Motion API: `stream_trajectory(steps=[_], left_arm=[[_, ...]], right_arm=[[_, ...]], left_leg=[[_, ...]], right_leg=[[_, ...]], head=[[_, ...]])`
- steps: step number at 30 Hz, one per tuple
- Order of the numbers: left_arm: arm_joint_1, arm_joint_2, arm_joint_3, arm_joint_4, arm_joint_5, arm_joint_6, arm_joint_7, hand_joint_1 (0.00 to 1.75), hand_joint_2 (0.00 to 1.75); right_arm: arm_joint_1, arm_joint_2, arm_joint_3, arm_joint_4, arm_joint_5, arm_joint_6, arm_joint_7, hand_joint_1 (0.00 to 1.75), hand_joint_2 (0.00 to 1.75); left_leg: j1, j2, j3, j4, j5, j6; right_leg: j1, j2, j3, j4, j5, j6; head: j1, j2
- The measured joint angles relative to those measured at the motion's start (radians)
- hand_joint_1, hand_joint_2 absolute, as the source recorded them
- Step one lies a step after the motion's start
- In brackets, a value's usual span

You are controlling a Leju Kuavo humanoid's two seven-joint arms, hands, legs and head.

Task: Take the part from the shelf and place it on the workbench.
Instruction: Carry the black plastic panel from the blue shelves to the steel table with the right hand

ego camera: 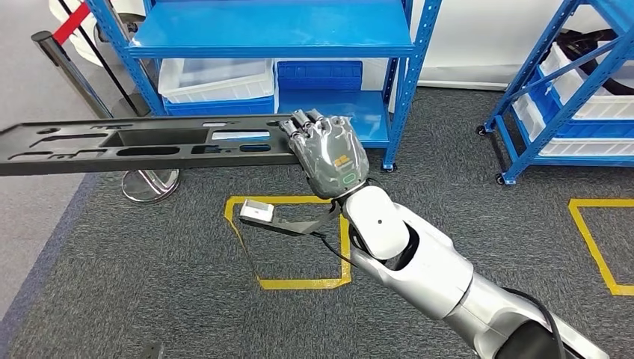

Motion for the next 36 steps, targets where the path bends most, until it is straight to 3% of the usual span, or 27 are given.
stream_trajectory(steps=[2, 6, 8, 10, 11, 12, 13, 14, 16, 18, 20, 22, 23, 26, 27, 28, 30, 32, 34, 36], left_arm=[[-0.002, -0.003, 0.003, 0.0, 0.005, -0.005, -0.019, 0.0, 1.75], [0.0, -0.007, 0.006, 0.0, 0.007, -0.006, -0.025, 0.0, 1.75], [0.0, -0.01, 0.007, 0.0, 0.01, -0.006, -0.028, 0.0, 1.75], [0.0, -0.012, 0.01, 0.0, 0.014, -0.005, -0.032, 0.0, 1.75], [0.001, -0.013, 0.012, 0.0, 0.015, -0.005, -0.034, 0.0, 1.75], [0.002, -0.013, 0.014, 0.0, 0.016, -0.004, -0.037, 0.0, 1.75], [0.002, -0.013, 0.016, 0.0, 0.016, -0.004, -0.042, 0.0, 1.75], [0.003, -0.013, 0.017, 0.0, 0.017, -0.004, -0.048, 0.0, 1.75], [0.002, -0.013, 0.02, 0.0, 0.021, -0.004, -0.063, 0.0, 1.75], [0.0, -0.014, 0.023, 0.0, 0.026, -0.005, -0.075, 0.0, 1.75], [0.002, -0.014, 0.024, 0.0, 0.028, -0.006, -0.083, 0.0, 1.75], [0.004, -0.015, 0.024, 0.0, 0.031, -0.006, -0.088, 0.0, 1.75], [0.003, -0.015, 0.024, 0.0, 0.034, -0.005, -0.089, 0.0, 1.75], [-0.007, -0.016, 0.025, 0.0, 0.041, -0.004, -0.095, 0.0, 1.75], [-0.01, -0.016, 0.025, 0.0, 0.042, -0.004, -0.097, 0.0, 1.75], [-0.012, -0.016, 0.025, 0.0, 0.044, -0.003, -0.099, 0.0, 1.75], [-0.017, -0.015, 0.026, 0.0, 0.047, 0.0, -0.103, 0.0, 1.75], [-0.026, -0.012, 0.027, 0.0, 0.053, 0.005, -0.11, 0.0, 1.75], [-0.037, -0.007, 0.03, 0.0, 0.063, 0.007, -0.12, 0.0, 1.75], [-0.043, -0.002, 0.035, 0.0, 0.072, 0.007, -0.126, 0.0, 1.75]], right_arm=[[-0.025, -0.001, 0.0, -0.022, -0.001, 0.024, 0.01, 1.75, 1.75], [-0.048, -0.003, 0.0, -0.051, -0.001, 0.038, 0.019, 1.75, 1.75], [-0.054, -0.006, 0.0, -0.06, 0.003, 0.039, 0.023, 1.75, 1.75], [-0.061, -0.013, 0.0, -0.07, 0.011, 0.041, 0.026, 1.75, 1.75], [-0.062, -0.018, 0.0, -0.076, 0.016, 0.042, 0.027, 1.75, 1.75], [-0.063, -0.023, 0.0, -0.082, 0.02, 0.045, 0.028, 1.75, 1.75], [-0.064, -0.028, 0.0, -0.088, 0.024, 0.049, 0.029, 1.75, 1.75], [-0.067, -0.032, 0.0, -0.094, 0.027, 0.054, 0.03, 1.75, 1.75], [-0.079, -0.039, 0.0, -0.107, 0.03, 0.063, 0.033, 1.75, 1.75], [-0.093, -0.045, 0.0, -0.121, 0.033, 0.07, 0.036, 1.75, 1.75], [-0.103, -0.048, 0.0, -0.133, 0.035, 0.077, 0.037, 1.75, 1.75], [-0.119, -0.05, 0.0, -0.144, 0.033, 0.086, 0.037, 1.75, 1.75], [-0.131, -0.05, 0.0, -0.151, 0.031, 0.091, 0.037, 1.75, 1.75], [-0.161, -0.051, 0.0, -0.173, 0.026, 0.107, 0.036, 1.75, 1.75], [-0.167, -0.051, 0.0, -0.181, 0.025, 0.112, 0.035, 1.75, 1.75], [-0.172, -0.051, 0.001, -0.189, 0.025, 0.117, 0.036, 1.75, 1.75], [-0.186, -0.051, 0.001, -0.205, 0.024, 0.129, 0.036, 1.75, 1.75], [-0.204, -0.051, 0.002, -0.218, 0.019, 0.143, 0.037, 1.75, 1.75], [-0.217, -0.052, 0.003, -0.226, -0.005, 0.154, 0.037, 1.75, 1.75], [-0.225, -0.053, 0.005, -0.231, -0.03, 0.157, 0.036, 1.75, 1.75]], left_leg=[[-0.003, -0.003, 0.058, -0.087, 0.008, 0.008], [-0.007, -0.008, 0.058, -0.108, 0.016, 0.043], [-0.005, -0.009, 0.056, -0.117, 0.027, 0.057], [-0.007, -0.014, 0.049, -0.118, 0.034, 0.065], [-0.009, -0.018, 0.045, -0.118, 0.037, 0.067], [-0.01, -0.024, 0.041, -0.117, 0.04, 0.067], [-0.011, -0.031, 0.037, -0.115, 0.042, 0.066], [-0.011, -0.039, 0.034, -0.113, 0.044, 0.065], [-0.011, -0.054, 0.026, -0.107, 0.047, 0.059], [-0.011, -0.069, 0.015, -0.102, 0.053, 0.048], [-0.008, -0.085, 0.006, -0.104, 0.062, 0.034], [-0.007, -0.077, -0.005, -0.089, 0.05, 0.024], [-0.008, -0.062, -0.021, -0.057, 0.028, 0.019], [-0.008, -0.018, -0.095, 0.117, -0.059, 0.011], [-0.008, -0.014, -0.107, 0.154, -0.068, 0.011], [-0.009, -0.011, -0.103, 0.155, -0.06, 0.013], [-0.014, 0.004, -0.041, 0.053, -0.005, 0.025], [-0.028, 0.039, 0.026, -0.069, 0.03, 0.045], [-0.038, 0.049, 0.041, -0.107, 0.032, 0.061], [-0.034, 0.029, 0.04, -0.118, 0.043, 0.068]], right_leg=[[0.001, 0.0, -0.013, 0.01, 0.004, 0.01], [0.001, 0.001, -0.018, 0.015, 0.008, 0.035], [0.0, 0.003, -0.04, 0.067, -0.033, 0.042], [-0.001, 0.005, -0.087, 0.184, -0.103, 0.045], [-0.001, 0.005, -0.107, 0.237, -0.126, 0.045], [-0.001, 0.005, -0.113, 0.262, -0.131, 0.044], [-0.001, 0.007, -0.101, 0.251, -0.118, 0.042], [-0.001, 0.012, -0.072, 0.206, -0.091, 0.038], [-0.002, 0.046, -0.004, 0.086, -0.048, 0.028], [-0.001, 0.071, 0.024, 0.026, -0.038, 0.023], [0.0, 0.059, 0.022, 0.019, -0.034, 0.019], [-0.003, 0.04, 0.022, 0.012, -0.026, 0.009], [-0.004, 0.03, 0.022, 0.008, -0.023, 0.004], [0.002, 0.0, 0.018, 0.008, -0.019, -0.003], [0.005, -0.01, 0.017, 0.008, -0.019, -0.003], [0.007, -0.021, 0.017, 0.009, -0.019, -0.004], [0.013, -0.04, 0.018, 0.009, -0.02, -0.004], [0.019, -0.058, 0.017, 0.009, -0.02, -0.004], [0.022, -0.077, 0.015, 0.009, -0.019, 0.0], [0.021, -0.084, 0.016, 0.011, -0.02, 0.008]], head=[[0.001, 0.0], [0.002, 0.0], [0.003, 0.0], [0.005, 0.0], [0.005, 0.0], [0.005, 0.0], [0.005, 0.0], [0.006, 0.0], [0.005, 0.0], [0.004, 0.0], [0.005, 0.0], [0.002, 0.0], [-0.001, 0.0], [-0.005, 0.0], [-0.005, 0.0], [-0.006, 0.0], [-0.005, 0.0], [-0.005, 0.0], [-0.005, 0.0], [-0.005, 0.0]])
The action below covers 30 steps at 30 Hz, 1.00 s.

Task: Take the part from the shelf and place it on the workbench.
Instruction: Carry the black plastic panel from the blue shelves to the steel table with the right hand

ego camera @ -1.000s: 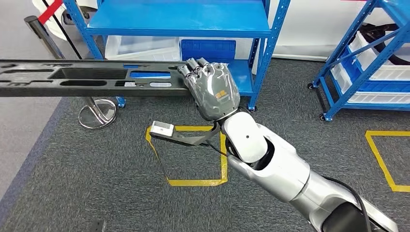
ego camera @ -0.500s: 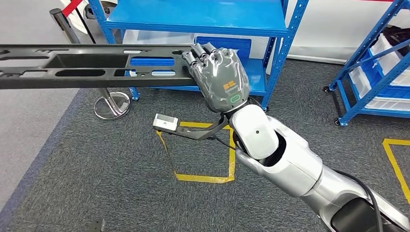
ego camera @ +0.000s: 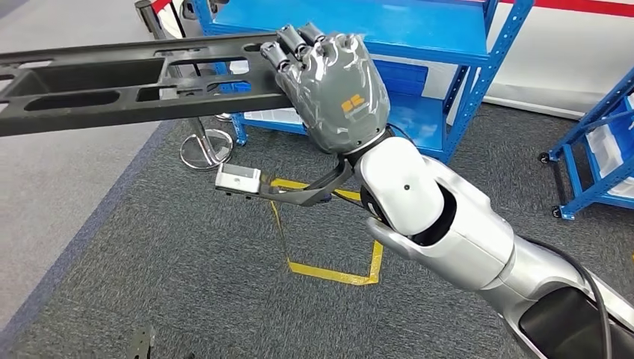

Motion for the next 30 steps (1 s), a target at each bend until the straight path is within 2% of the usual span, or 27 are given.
stream_trajectory(steps=[1, 2, 4, 5, 6, 7, 8, 9, 10, 11, 13, 15, 17, 19, 21, 22, 23, 24, 26, 27, 28, 30], left_arm=[[-0.001, 0.002, 0.002, 0.0, 0.002, 0.0, 0.0, 0.0, 1.75], [-0.003, 0.002, 0.004, 0.0, 0.004, 0.0, -0.001, 0.0, 1.75], [-0.01, 0.002, 0.008, 0.0, 0.004, 0.0, -0.002, 0.0, 1.75], [-0.012, 0.002, 0.01, 0.0, 0.004, 0.0, -0.002, 0.0, 1.75], [-0.012, 0.002, 0.011, 0.0, 0.004, 0.0, -0.003, 0.0, 1.75], [-0.012, 0.002, 0.012, 0.0, 0.004, 0.0, -0.003, 0.0, 1.75], [-0.011, 0.002, 0.012, 0.0, 0.004, 0.0, -0.003, 0.0, 1.75], [-0.011, 0.002, 0.012, 0.0, 0.004, 0.0, -0.003, 0.0, 1.75], [-0.011, 0.001, 0.012, 0.0, 0.004, 0.0, -0.003, 0.0, 1.75], [-0.013, 0.002, 0.013, 0.0, 0.004, 0.0, -0.003, 0.0, 1.75], [-0.015, 0.003, 0.013, 0.0, 0.005, 0.0, -0.005, 0.0, 1.75], [-0.012, 0.005, 0.014, 0.0, 0.01, 0.002, -0.008, 0.0, 1.75], [-0.007, 0.007, 0.015, 0.0, 0.016, 0.003, -0.01, 0.0, 1.75], [-0.007, 0.009, 0.016, 0.0, 0.024, 0.003, -0.013, 0.0, 1.75], [-0.005, 0.01, 0.018, 0.0, 0.031, 0.001, -0.013, 0.0, 1.75], [-0.003, 0.01, 0.018, 0.0, 0.033, 0.0, -0.012, 0.0, 1.75], [0.001, 0.009, 0.018, 0.0, 0.035, -0.001, -0.012, 0.0, 1.75], [0.004, 0.008, 0.018, 0.0, 0.037, -0.002, -0.012, 0.0, 1.75], [0.008, 0.007, 0.019, 0.0, 0.038, 0.003, -0.013, 0.0, 1.75], [0.008, 0.005, 0.019, 0.0, 0.036, 0.01, -0.013, 0.0, 1.75], [0.009, 0.003, 0.019, 0.0, 0.035, 0.019, -0.013, 0.0, 1.75], [0.018, -0.001, 0.019, 0.0, 0.04, 0.038, -0.015, 0.0, 1.75]], right_arm=[[-0.004, -0.001, 0.001, -0.003, -0.006, 0.0, 0.0, 1.75, 1.75], [-0.008, -0.002, 0.001, -0.005, -0.01, 0.0, 0.0, 1.75, 1.75], [-0.012, -0.006, 0.002, -0.009, -0.014, 0.0, -0.001, 1.75, 1.75], [-0.012, -0.009, 0.004, -0.009, -0.015, 0.0, 0.0, 1.75, 1.75], [-0.011, -0.011, 0.005, -0.009, -0.016, 0.0, 0.0, 1.75, 1.75], [-0.011, -0.012, 0.006, -0.009, -0.016, 0.0, 0.0, 1.75, 1.75], [-0.011, -0.013, 0.007, -0.009, -0.017, 0.0, -0.001, 1.75, 1.75], [-0.011, -0.014, 0.008, -0.009, -0.017, 0.0, -0.001, 1.75, 1.75], [-0.012, -0.014, 0.008, -0.01, -0.017, 0.0, -0.001, 1.75, 1.75], [-0.012, -0.015, 0.009, -0.01, -0.017, 0.0, -0.001, 1.75, 1.75], [-0.013, -0.017, 0.011, -0.013, -0.026, -0.001, -0.002, 1.75, 1.75], [-0.014, -0.019, 0.012, -0.015, -0.068, -0.001, -0.008, 1.75, 1.75], [-0.023, -0.02, 0.013, -0.015, -0.153, 0.017, -0.022, 1.75, 1.75], [-0.036, -0.02, 0.014, -0.015, -0.255, 0.055, -0.038, 1.75, 1.75], [-0.044, -0.021, 0.023, -0.015, -0.329, 0.089, -0.052, 1.75, 1.75], [-0.045, -0.02, 0.031, -0.015, -0.349, 0.101, -0.057, 1.75, 1.75], [-0.046, -0.02, 0.04, -0.014, -0.358, 0.109, -0.063, 1.75, 1.75], [-0.047, -0.02, 0.051, -0.013, -0.366, 0.115, -0.071, 1.75, 1.75], [-0.049, -0.02, 0.067, -0.008, -0.38, 0.119, -0.09, 1.75, 1.75], [-0.049, -0.02, 0.074, -0.006, -0.389, 0.118, -0.101, 1.75, 1.75], [-0.048, -0.021, 0.08, -0.004, -0.396, 0.117, -0.111, 1.75, 1.75], [-0.039, -0.021, 0.094, -0.002, -0.402, 0.113, -0.125, 1.75, 1.75]], left_leg=[[0.004, -0.008, 0.002, -0.007, 0.006, 0.003], [0.009, -0.015, 0.003, -0.014, 0.012, 0.007], [0.013, -0.032, 0.001, -0.017, 0.018, 0.011], [0.014, -0.042, -0.002, -0.016, 0.019, 0.012], [0.015, -0.053, -0.005, -0.013, 0.019, 0.011], [0.017, -0.064, -0.007, -0.009, 0.019, 0.01], [0.02, -0.074, -0.01, -0.004, 0.018, 0.007], [0.024, -0.085, -0.012, 0.003, 0.015, 0.002], [0.027, -0.095, -0.016, 0.01, 0.013, -0.004], [0.029, -0.105, -0.023, 0.021, 0.01, -0.012], [0.03, -0.121, -0.038, 0.031, 0.011, -0.026], [0.033, -0.137, -0.048, 0.029, 0.017, -0.04], [0.033, -0.111, -0.065, 0.055, 0.001, -0.049], [0.03, -0.061, -0.111, 0.154, -0.053, -0.054], [0.029, -0.041, -0.164, 0.271, -0.1, -0.055], [0.029, -0.038, -0.172, 0.294, -0.101, -0.053], [0.027, -0.036, -0.161, 0.277, -0.086, -0.048], [0.024, -0.031, -0.132, 0.225, -0.057, -0.041], [0.011, 0.006, -0.063, 0.096, -0.015, -0.02], [0.004, 0.022, -0.041, 0.054, -0.006, -0.011], [-0.002, 0.031, -0.033, 0.035, -0.006, -0.004], [-0.005, 0.014, -0.031, 0.026, -0.001, 0.002]], right_leg=[[-0.001, 0.015, -0.005, 0.013, -0.011, 0.006], [-0.004, 0.037, -0.018, 0.046, -0.034, 0.011], [-0.011, 0.079, -0.072, 0.166, -0.1, 0.021], [-0.015, 0.085, -0.1, 0.226, -0.124, 0.025], [-0.019, 0.087, -0.116, 0.262, -0.131, 0.028], [-0.022, 0.088, -0.117, 0.266, -0.122, 0.031], [-0.026, 0.09, -0.099, 0.229, -0.094, 0.035], [-0.031, 0.097, -0.069, 0.171, -0.06, 0.038], [-0.035, 0.114, -0.04, 0.113, -0.036, 0.042], [-0.039, 0.132, -0.017, 0.063, -0.02, 0.043], [-0.039, 0.153, -0.008, 0.032, -0.02, 0.039], [-0.037, 0.136, -0.013, 0.031, -0.016, 0.024], [-0.038, 0.117, -0.014, 0.028, -0.011, 0.009], [-0.036, 0.099, -0.015, 0.026, -0.009, 0.0], [-0.029, 0.077, -0.017, 0.026, -0.01, -0.004], [-0.026, 0.066, -0.017, 0.026, -0.011, -0.005], [-0.022, 0.055, -0.016, 0.026, -0.012, -0.007], [-0.018, 0.044, -0.015, 0.026, -0.013, -0.008], [-0.011, 0.022, -0.013, 0.025, -0.015, -0.008], [-0.009, 0.013, -0.012, 0.024, -0.016, -0.006], [-0.008, 0.003, -0.011, 0.022, -0.016, -0.003], [-0.007, -0.016, -0.005, 0.016, -0.017, 0.005]], head=[[0.001, 0.0], [0.002, 0.0], [0.003, 0.0], [0.003, 0.0], [0.003, 0.0], [0.003, 0.0], [0.003, 0.0], [0.003, 0.0], [0.003, 0.0], [0.004, 0.0], [0.004, 0.0], [0.005, 0.0], [0.0, 0.0], [-0.007, 0.0], [-0.009, 0.0], [-0.009, 0.0], [-0.009, 0.0], [-0.009, 0.0], [-0.008, 0.0], [-0.008, 0.0], [-0.008, 0.0], [-0.009, 0.0]])
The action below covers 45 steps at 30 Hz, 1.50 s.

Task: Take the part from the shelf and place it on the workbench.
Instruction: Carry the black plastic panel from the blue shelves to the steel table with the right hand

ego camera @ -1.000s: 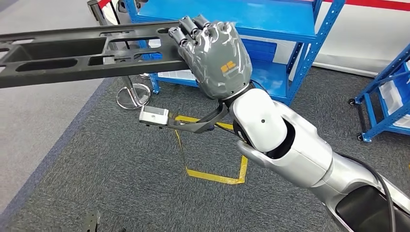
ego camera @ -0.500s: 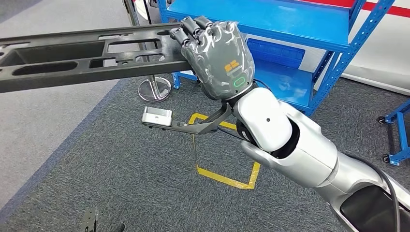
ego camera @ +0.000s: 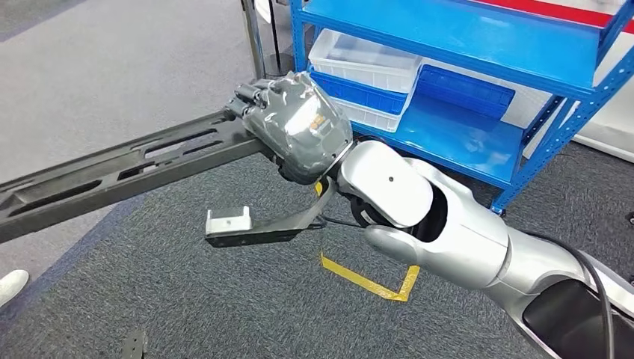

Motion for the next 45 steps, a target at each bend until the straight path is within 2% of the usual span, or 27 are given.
stream_trajectory(steps=[1, 3, 5, 7, 8, 9, 11, 13, 15, 17, 19, 21, 22, 24, 25, 26, 28, 29, 30, 33, 35, 38, 39, 40, 41, 43, 45], left_arm=[[0.006, -0.001, 0.001, 0.0, 0.007, 0.006, -0.002, 0.0, 1.75], [0.018, -0.004, 0.004, 0.0, 0.023, 0.014, -0.011, 0.0, 1.75], [0.022, -0.006, 0.008, 0.0, 0.029, 0.025, -0.029, 0.0, 1.75], [0.022, -0.006, 0.013, 0.0, 0.029, 0.032, -0.058, 0.0, 1.75], [0.023, -0.006, 0.015, 0.0, 0.029, 0.035, -0.074, 0.0, 1.75], [0.024, -0.006, 0.017, 0.0, 0.03, 0.038, -0.088, 0.0, 1.75], [0.026, -0.006, 0.019, 0.0, 0.03, 0.048, -0.109, 0.0, 1.75], [0.026, -0.005, 0.02, 0.0, 0.031, 0.064, -0.116, 0.0, 1.75], [0.024, -0.003, 0.022, 0.0, 0.034, 0.083, -0.109, 0.0, 1.75], [0.028, -0.002, 0.025, 0.0, 0.038, 0.099, -0.095, 0.0, 1.75], [0.032, -0.004, 0.026, 0.0, 0.04, 0.116, -0.082, 0.0, 1.75], [0.03, -0.005, 0.026, 0.0, 0.04, 0.13, -0.075, 0.0, 1.75], [0.029, -0.006, 0.026, 0.0, 0.039, 0.134, -0.073, 0.0, 1.75], [0.029, -0.008, 0.026, 0.0, 0.034, 0.136, -0.072, 0.0, 1.75], [0.029, -0.009, 0.026, 0.0, 0.032, 0.136, -0.072, 0.0, 1.75], [0.03, -0.01, 0.026, 0.0, 0.03, 0.137, -0.072, 0.0, 1.75], [0.029, -0.01, 0.026, 0.0, 0.026, 0.138, -0.072, 0.0, 1.75], [0.028, -0.01, 0.026, 0.0, 0.023, 0.138, -0.072, 0.0, 1.75], [0.026, -0.01, 0.026, 0.0, 0.019, 0.138, -0.072, 0.0, 1.75], [0.027, -0.01, 0.026, 0.0, 0.01, 0.139, -0.074, 0.0, 1.75], [0.031, -0.011, 0.026, 0.0, 0.006, 0.139, -0.079, 0.0, 1.75], [0.027, -0.011, 0.026, 0.0, 0.002, 0.14, -0.084, 0.0, 1.75], [0.026, -0.011, 0.026, 0.0, 0.001, 0.14, -0.085, 0.0, 1.75], [0.027, -0.011, 0.026, 0.0, 0.001, 0.139, -0.085, 0.0, 1.75], [0.028, -0.011, 0.026, 0.0, 0.0, 0.139, -0.084, 0.0, 1.75], [0.029, -0.012, 0.026, 0.0, -0.002, 0.137, -0.082, 0.0, 1.75], [0.027, -0.013, 0.025, 0.0, -0.005, 0.135, -0.08, 0.0, 1.75]], right_arm=[[0.005, 0.0, 0.006, 0.0, 0.001, -0.001, -0.003, 1.75, 1.75], [0.021, 0.0, 0.017, 0.0, 0.007, -0.007, -0.003, 1.75, 1.75], [0.046, -0.002, 0.024, -0.001, 0.012, -0.02, -0.002, 1.75, 1.75], [0.081, -0.007, 0.03, 0.0, 0.012, -0.039, -0.004, 1.75, 1.75], [0.096, -0.009, 0.033, 0.001, 0.011, -0.048, -0.007, 1.75, 1.75], [0.106, -0.01, 0.036, 0.002, 0.009, -0.055, -0.012, 1.75, 1.75], [0.114, -0.011, 0.04, 0.004, 0.006, -0.063, -0.022, 1.75, 1.75], [0.118, -0.011, 0.041, 0.003, 0.008, -0.066, -0.03, 1.75, 1.75], [0.124, -0.011, 0.043, 0.002, 0.016, -0.066, -0.033, 1.75, 1.75], [0.127, -0.01, 0.046, -0.001, 0.025, -0.064, -0.03, 1.75, 1.75], [0.128, -0.009, 0.048, -0.008, 0.032, -0.059, -0.022, 1.75, 1.75], [0.129, -0.007, 0.05, -0.015, 0.036, -0.048, -0.01, 1.75, 1.75], [0.13, -0.007, 0.051, -0.016, 0.036, -0.043, -0.003, 1.75, 1.75], [0.138, -0.007, 0.053, -0.017, 0.018, -0.039, 0.007, 1.75, 1.75], [0.142, -0.007, 0.053, -0.017, 0.007, -0.04, 0.009, 1.75, 1.75], [0.145, -0.007, 0.053, -0.017, -0.003, -0.042, 0.01, 1.75, 1.75], [0.147, -0.007, 0.053, -0.017, -0.003, -0.047, 0.008, 1.75, 1.75], [0.147, -0.007, 0.053, -0.018, 0.003, -0.048, 0.008, 1.75, 1.75], [0.147, -0.007, 0.053, -0.018, 0.009, -0.048, 0.008, 1.75, 1.75], [0.149, -0.007, 0.055, -0.022, 0.02, -0.048, 0.014, 1.75, 1.75], [0.151, -0.008, 0.055, -0.026, 0.023, -0.048, 0.02, 1.75, 1.75], [0.158, -0.011, 0.055, -0.029, 0.024, -0.048, 0.023, 1.75, 1.75], [0.163, -0.012, 0.056, -0.029, 0.024, -0.048, 0.023, 1.75, 1.75], [0.166, -0.014, 0.056, -0.029, 0.027, -0.048, 0.024, 1.75, 1.75], [0.168, -0.015, 0.056, -0.029, 0.03, -0.048, 0.025, 1.75, 1.75], [0.169, -0.017, 0.057, -0.03, 0.044, -0.048, 0.028, 1.75, 1.75], [0.17, -0.017, 0.057, -0.033, 0.059, -0.051, 0.032, 1.75, 1.75]], left_leg=[[0.004, -0.009, 0.004, -0.008, 0.004, 0.003], [0.012, -0.023, 0.015, -0.025, 0.012, 0.009], [0.016, -0.041, 0.019, -0.031, 0.016, 0.013], [0.017, -0.065, 0.017, -0.03, 0.017, 0.015], [0.018, -0.079, 0.017, -0.028, 0.017, 0.014], [0.018, -0.09, 0.017, -0.027, 0.017, 0.014], [0.02, -0.112, 0.016, -0.019, 0.013, 0.009], [0.023, -0.137, 0.008, -0.005, 0.007, -0.002], [0.025, -0.158, -0.005, 0.004, 0.007, -0.015], [0.028, -0.175, -0.012, 0.003, 0.012, -0.027], [0.027, -0.135, -0.031, 0.035, -0.007, -0.037], [0.026, -0.071, -0.077, 0.13, -0.056, -0.045], [0.027, -0.059, -0.106, 0.188, -0.081, -0.048], [0.028, -0.051, -0.144, 0.264, -0.099, -0.049], [0.028, -0.05, -0.142, 0.262, -0.089, -0.047], [0.027, -0.047, -0.121, 0.223, -0.063, -0.044], [0.019, -0.021, -0.049, 0.09, -0.012, -0.031], [0.013, -0.008, -0.02, 0.035, 0.003, -0.023], [0.008, 0.0, -0.006, 0.007, 0.006, -0.016], [0.008, -0.017, -0.001, -0.008, 0.007, -0.001], [0.015, -0.029, 0.009, -0.022, 0.014, 0.01], [0.017, -0.052, 0.013, -0.028, 0.017, 0.02], [0.017, -0.062, 0.013, -0.027, 0.017, 0.02], [0.017, -0.073, 0.013, -0.025, 0.016, 0.02], [0.017, -0.083, 0.013, -0.023, 0.015, 0.019], [0.018, -0.102, 0.012, -0.014, 0.011, 0.014], [0.017, -0.119, 0.003, -0.002, 0.007, 0.004]], right_leg=[[0.001, -0.004, 0.002, -0.001, -0.002, 0.004], [-0.001, 0.028, -0.004, 0.023, -0.023, 0.013], [-0.006, 0.08, -0.043, 0.111, -0.072, 0.019], [-0.01, 0.1, -0.098, 0.221, -0.114, 0.023], [-0.011, 0.102, -0.116, 0.253, -0.118, 0.025], [-0.013, 0.103, -0.121, 0.258, -0.108, 0.027], [-0.019, 0.111, -0.085, 0.175, -0.049, 0.03], [-0.027, 0.148, -0.032, 0.063, -0.002, 0.031], [-0.029, 0.176, -0.011, 0.017, 0.003, 0.027], [-0.027, 0.164, -0.01, 0.012, 0.005, 0.017], [-0.029, 0.141, -0.007, 0.006, 0.009, 0.004], [-0.027, 0.12, -0.005, 0.003, 0.01, -0.005], [-0.025, 0.11, -0.006, 0.003, 0.009, -0.006], [-0.022, 0.089, -0.006, 0.003, 0.008, -0.008], [-0.021, 0.08, -0.006, 0.003, 0.007, -0.008], [-0.019, 0.07, -0.006, 0.003, 0.007, -0.008], [-0.015, 0.055, -0.004, 0.002, 0.005, -0.006], [-0.013, 0.047, -0.003, 0.001, 0.004, -0.003], [-0.011, 0.041, -0.002, 0.0, 0.004, 0.001], [-0.009, 0.025, 0.004, -0.007, 0.002, 0.017], [-0.008, 0.046, -0.003, 0.02, -0.02, 0.027], [-0.01, 0.097, -0.086, 0.194, -0.105, 0.03], [-0.01, 0.102, -0.111, 0.243, -0.118, 0.031], [-0.01, 0.104, -0.121, 0.256, -0.11, 0.032], [-0.011, 0.106, -0.113, 0.232, -0.085, 0.031], [-0.015, 0.122, -0.057, 0.108, -0.016, 0.028], [-0.017, 0.148, -0.014, 0.015, 0.014, 0.023]], head=[[0.001, 0.0], [0.003, 0.0], [0.007, 0.0], [0.008, 0.0], [0.008, 0.0], [0.008, 0.0], [0.008, 0.0], [0.008, 0.0], [0.006, 0.0], [0.005, 0.0], [-0.001, 0.0], [-0.008, 0.0], [-0.009, 0.0], [-0.009, 0.0], [-0.009, 0.0], [-0.009, 0.0], [-0.009, 0.0], [-0.008, 0.0], [-0.009, 0.0], [-0.008, 0.0], [-0.005, 0.0], [-0.002, 0.0], [-0.002, 0.0], [-0.002, 0.0], [-0.002, 0.0], [-0.002, 0.0], [-0.002, 0.0]])
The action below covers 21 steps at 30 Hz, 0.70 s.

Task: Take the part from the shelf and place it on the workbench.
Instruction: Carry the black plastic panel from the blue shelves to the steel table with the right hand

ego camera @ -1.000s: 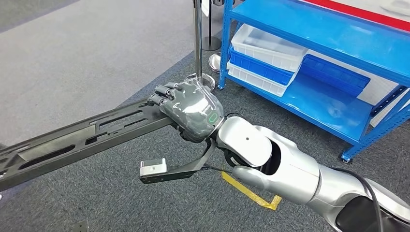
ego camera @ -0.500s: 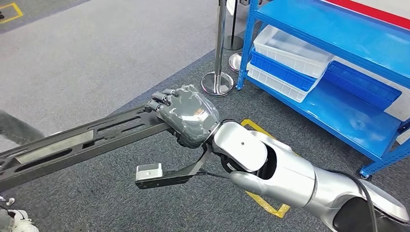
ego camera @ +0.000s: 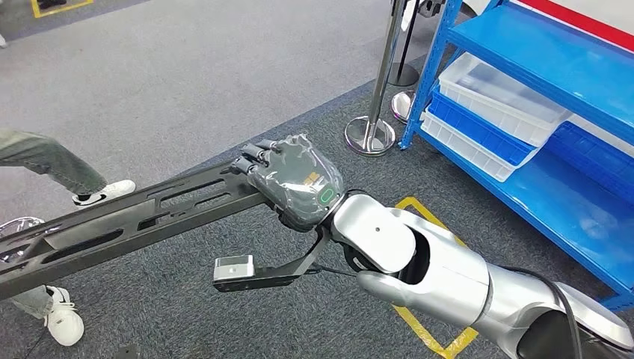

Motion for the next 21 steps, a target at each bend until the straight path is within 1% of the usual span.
stream_trajectory(steps=[1, 2, 3, 4, 5, 6, 7, 8, 9, 10, 11, 12, 13, 14, 15, 16, 17, 18, 19, 20, 21], left_arm=[[0.0, 0.0, 0.0, 0.0, -0.001, 0.0, 0.001, 0.0, 1.75], [0.001, 0.001, 0.0, 0.0, -0.001, 0.0, 0.002, 0.0, 1.75], [0.003, 0.002, 0.0, 0.0, -0.001, 0.001, 0.003, 0.0, 1.75], [0.005, 0.003, 0.0, 0.0, -0.002, 0.001, 0.003, 0.0, 1.75], [0.006, 0.004, -0.001, 0.0, -0.003, 0.002, 0.003, 0.0, 1.75], [0.004, 0.005, -0.001, 0.0, -0.004, 0.004, 0.003, 0.0, 1.75], [0.002, 0.007, -0.001, 0.0, -0.005, 0.006, 0.004, 0.0, 1.75], [0.0, 0.008, -0.001, 0.0, -0.006, 0.008, 0.005, 0.0, 1.75], [-0.001, 0.009, -0.001, 0.0, -0.006, 0.01, 0.007, 0.0, 1.75], [0.0, 0.01, -0.001, 0.0, -0.007, 0.013, 0.01, 0.0, 1.75], [0.001, 0.011, -0.001, 0.0, -0.006, 0.015, 0.013, 0.0, 1.75], [0.001, 0.011, -0.002, 0.0, -0.006, 0.017, 0.016, 0.0, 1.75], [0.001, 0.012, -0.002, 0.0, -0.006, 0.019, 0.018, 0.0, 1.75], [0.0, 0.013, -0.002, 0.0, -0.006, 0.02, 0.019, 0.0, 1.75], [-0.002, 0.014, -0.002, 0.0, -0.006, 0.021, 0.019, 0.0, 1.75], [-0.004, 0.014, -0.002, 0.0, -0.006, 0.022, 0.02, 0.0, 1.75], [-0.004, 0.015, -0.002, 0.0, -0.006, 0.022, 0.02, 0.0, 1.75], [-0.003, 0.015, -0.002, 0.0, -0.006, 0.022, 0.021, 0.0, 1.75], [-0.001, 0.015, -0.002, 0.0, -0.006, 0.022, 0.021, 0.0, 1.75], [0.001, 0.016, -0.002, 0.0, -0.005, 0.022, 0.022, 0.0, 1.75], [0.001, 0.016, -0.002, 0.0, -0.006, 0.023, 0.022, 0.0, 1.75]], right_arm=[[0.001, -0.001, 0.0, -0.001, 0.006, -0.002, 0.001, 1.75, 1.75], [0.002, -0.001, 0.0, -0.002, 0.012, -0.003, 0.002, 1.75, 1.75], [0.002, -0.002, 0.0, -0.002, 0.017, -0.004, 0.002, 1.75, 1.75], [0.002, -0.002, 0.0, -0.003, 0.021, -0.004, 0.002, 1.75, 1.75], [0.002, -0.002, 0.0, -0.005, 0.025, -0.005, 0.002, 1.75, 1.75], [0.002, -0.002, 0.0, -0.006, 0.027, -0.007, 0.002, 1.75, 1.75], [0.004, -0.002, 0.0, -0.007, 0.029, -0.009, 0.002, 1.75, 1.75], [0.006, -0.002, 0.0, -0.008, 0.029, -0.012, 0.001, 1.75, 1.75], [0.011, -0.003, 0.0, -0.008, 0.03, -0.014, -0.001, 1.75, 1.75], [0.015, -0.003, 0.0, -0.008, 0.03, -0.016, -0.003, 1.75, 1.75], [0.019, -0.003, 0.0, -0.008, 0.03, -0.017, -0.005, 1.75, 1.75], [0.022, -0.003, 0.0, -0.008, 0.03, -0.017, -0.006, 1.75, 1.75], [0.023, -0.003, 0.0, -0.008, 0.03, -0.017, -0.008, 1.75, 1.75], [0.023, -0.003, 0.0, -0.008, 0.031, -0.017, -0.008, 1.75, 1.75], [0.023, -0.004, 0.0, -0.008, 0.031, -0.018, -0.009, 1.75, 1.75], [0.024, -0.004, 0.0, -0.008, 0.032, -0.018, -0.01, 1.75, 1.75], [0.024, -0.004, 0.0, -0.008, 0.032, -0.018, -0.01, 1.75, 1.75], [0.025, -0.004, 0.0, -0.008, 0.032, -0.019, -0.01, 1.75, 1.75], [0.025, -0.004, 0.0, -0.008, 0.033, -0.019, -0.01, 1.75, 1.75], [0.025, -0.004, 0.0, -0.008, 0.033, -0.019, -0.01, 1.75, 1.75], [0.025, -0.005, 0.0, -0.009, 0.033, -0.02, -0.01, 1.75, 1.75]], left_leg=[[0.001, -0.007, -0.005, 0.002, 0.0, -0.006], [0.001, -0.013, -0.009, 0.003, 0.001, -0.012], [0.003, -0.017, -0.011, 0.001, 0.002, -0.017], [0.003, -0.012, -0.012, 0.005, 0.0, -0.022], [0.003, 0.003, -0.02, 0.021, -0.011, -0.027], [0.003, 0.022, -0.037, 0.056, -0.03, -0.032], [0.005, 0.043, -0.063, 0.11, -0.057, -0.038], [0.007, 0.056, -0.097, 0.174, -0.085, -0.043], [0.009, 0.063, -0.126, 0.231, -0.103, -0.047], [0.011, 0.067, -0.143, 0.26, -0.105, -0.05], [0.012, 0.069, -0.142, 0.252, -0.09, -0.05], [0.012, 0.074, -0.119, 0.205, -0.06, -0.049], [0.012, 0.087, -0.084, 0.136, -0.027, -0.047], [0.007, 0.102, -0.05, 0.072, -0.004, -0.043], [0.002, 0.114, -0.025, 0.024, 0.009, -0.036], [-0.002, 0.119, -0.014, 0.001, 0.01, -0.029], [-0.006, 0.114, -0.013, -0.002, 0.006, -0.022], [-0.005, 0.105, -0.014, -0.004, 0.007, -0.015], [-0.003, 0.097, -0.011, -0.008, 0.007, -0.009], [-0.001, 0.09, -0.006, -0.012, 0.009, -0.004], [0.001, 0.083, -0.002, -0.016, 0.01, 0.004]], right_leg=[[0.001, 0.007, 0.005, -0.013, -0.002, -0.003], [0.002, 0.006, 0.007, -0.017, -0.002, -0.007], [0.001, -0.002, 0.007, -0.018, 0.0, -0.013], [-0.001, -0.007, 0.01, -0.022, 0.002, -0.018], [-0.004, -0.015, 0.013, -0.026, 0.004, -0.023], [-0.006, -0.023, 0.016, -0.029, 0.005, -0.027], [-0.007, -0.031, 0.017, -0.03, 0.004, -0.03], [-0.007, -0.039, 0.017, -0.03, 0.003, -0.032], [-0.007, -0.048, 0.018, -0.03, 0.002, -0.032], [-0.007, -0.056, 0.018, -0.03, 0.0, -0.032], [-0.007, -0.064, 0.02, -0.03, -0.002, -0.031], [-0.007, -0.072, 0.022, -0.03, -0.004, -0.029], [-0.007, -0.08, 0.026, -0.03, -0.007, -0.025], [-0.004, -0.087, 0.029, -0.029, -0.01, -0.021], [-0.002, -0.094, 0.031, -0.03, -0.013, -0.016], [0.001, -0.101, 0.033, -0.03, -0.016, -0.011], [0.003, -0.108, 0.035, -0.032, -0.018, -0.006], [0.003, -0.115, 0.039, -0.034, -0.02, -0.001], [0.003, -0.114, 0.042, -0.034, -0.024, 0.005], [0.002, -0.104, 0.041, -0.024, -0.033, 0.01], [0.001, -0.087, 0.03, 0.005, -0.052, 0.014]], head=[[0.0, 0.0], [0.0, 0.0], [0.0, 0.0], [-0.001, 0.0], [-0.004, 0.0], [-0.007, 0.0], [-0.01, 0.0], [-0.012, 0.0], [-0.012, 0.0], [-0.012, 0.0], [-0.012, 0.0], [-0.012, 0.0], [-0.012, 0.0], [-0.012, 0.0], [-0.012, 0.0], [-0.011, 0.0], [-0.011, 0.0], [-0.01, 0.0], [-0.01, 0.0], [-0.01, 0.0], [-0.009, 0.0]])
